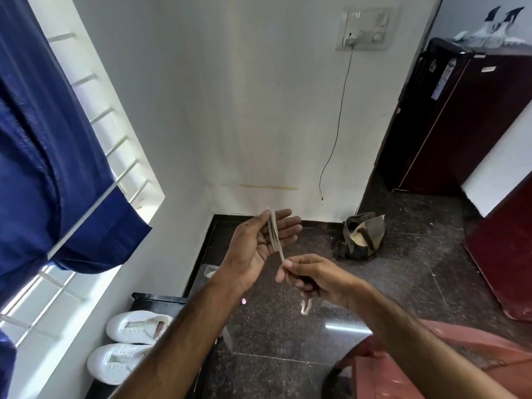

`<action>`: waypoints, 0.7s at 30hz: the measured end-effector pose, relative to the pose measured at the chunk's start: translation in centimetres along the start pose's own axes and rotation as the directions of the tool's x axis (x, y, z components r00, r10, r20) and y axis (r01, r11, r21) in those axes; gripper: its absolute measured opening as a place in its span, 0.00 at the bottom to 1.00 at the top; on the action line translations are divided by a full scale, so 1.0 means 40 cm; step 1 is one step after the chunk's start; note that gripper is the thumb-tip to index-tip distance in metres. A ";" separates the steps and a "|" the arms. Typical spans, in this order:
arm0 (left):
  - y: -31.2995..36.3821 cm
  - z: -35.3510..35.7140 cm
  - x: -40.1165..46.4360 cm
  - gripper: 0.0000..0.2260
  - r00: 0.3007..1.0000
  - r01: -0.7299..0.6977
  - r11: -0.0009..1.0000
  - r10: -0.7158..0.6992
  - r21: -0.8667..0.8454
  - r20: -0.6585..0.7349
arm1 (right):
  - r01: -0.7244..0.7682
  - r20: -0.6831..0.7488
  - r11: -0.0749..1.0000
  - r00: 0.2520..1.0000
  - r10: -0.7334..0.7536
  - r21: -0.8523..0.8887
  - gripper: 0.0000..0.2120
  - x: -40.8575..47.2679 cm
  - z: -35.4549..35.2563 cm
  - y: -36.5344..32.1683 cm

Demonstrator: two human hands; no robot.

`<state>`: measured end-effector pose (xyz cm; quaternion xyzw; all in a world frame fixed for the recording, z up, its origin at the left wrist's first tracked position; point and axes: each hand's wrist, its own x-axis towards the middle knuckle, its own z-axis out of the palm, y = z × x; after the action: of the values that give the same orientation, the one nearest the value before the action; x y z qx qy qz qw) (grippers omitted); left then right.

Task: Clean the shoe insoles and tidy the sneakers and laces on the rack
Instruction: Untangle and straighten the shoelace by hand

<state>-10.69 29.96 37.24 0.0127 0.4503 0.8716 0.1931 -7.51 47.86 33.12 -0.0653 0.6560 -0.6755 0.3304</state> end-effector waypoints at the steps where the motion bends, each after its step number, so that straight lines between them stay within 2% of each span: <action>1: -0.001 0.000 0.000 0.19 1.000 0.005 1.000 -0.005 0.010 0.018 | -0.037 -0.026 0.999 0.999 0.037 -0.012 0.14 0.009 -0.019 -0.003; 4: -0.006 -0.002 -0.007 0.18 0.998 0.048 0.997 -0.051 0.068 0.043 | -0.124 -0.228 0.992 0.967 0.112 -0.035 0.13 0.036 -0.069 -0.056; 7: -0.013 0.000 -0.012 0.18 0.993 0.110 0.982 -0.114 0.156 0.020 | -0.055 -0.304 0.992 0.953 0.019 -0.110 0.14 0.055 -0.097 -0.155; 11: -0.030 -0.005 0.003 0.18 0.990 0.128 0.976 -0.116 0.177 -0.077 | 0.118 -0.257 0.966 0.950 -0.178 -0.230 0.14 0.042 -0.062 -0.255; 15: -0.025 -0.012 0.028 0.15 0.976 0.023 0.996 -0.004 0.086 -0.218 | 0.232 -0.163 0.932 0.945 -0.284 -0.280 0.14 -0.008 0.008 -0.217; 17: -0.009 -0.014 0.031 0.17 0.979 -0.037 0.998 0.046 0.048 -0.197 | 0.209 -0.114 0.943 0.963 -0.245 -0.259 0.12 -0.017 0.024 -0.143; 21: 0.016 -0.005 0.016 0.19 0.994 -0.066 0.998 0.066 0.000 -0.086 | 0.102 -0.032 0.995 0.994 -0.103 -0.022 0.15 0.020 -0.005 -0.019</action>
<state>-11.54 29.68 37.53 -0.0103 0.4564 0.8778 0.1447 -8.49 47.53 33.53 -0.0910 0.6641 -0.6857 0.2838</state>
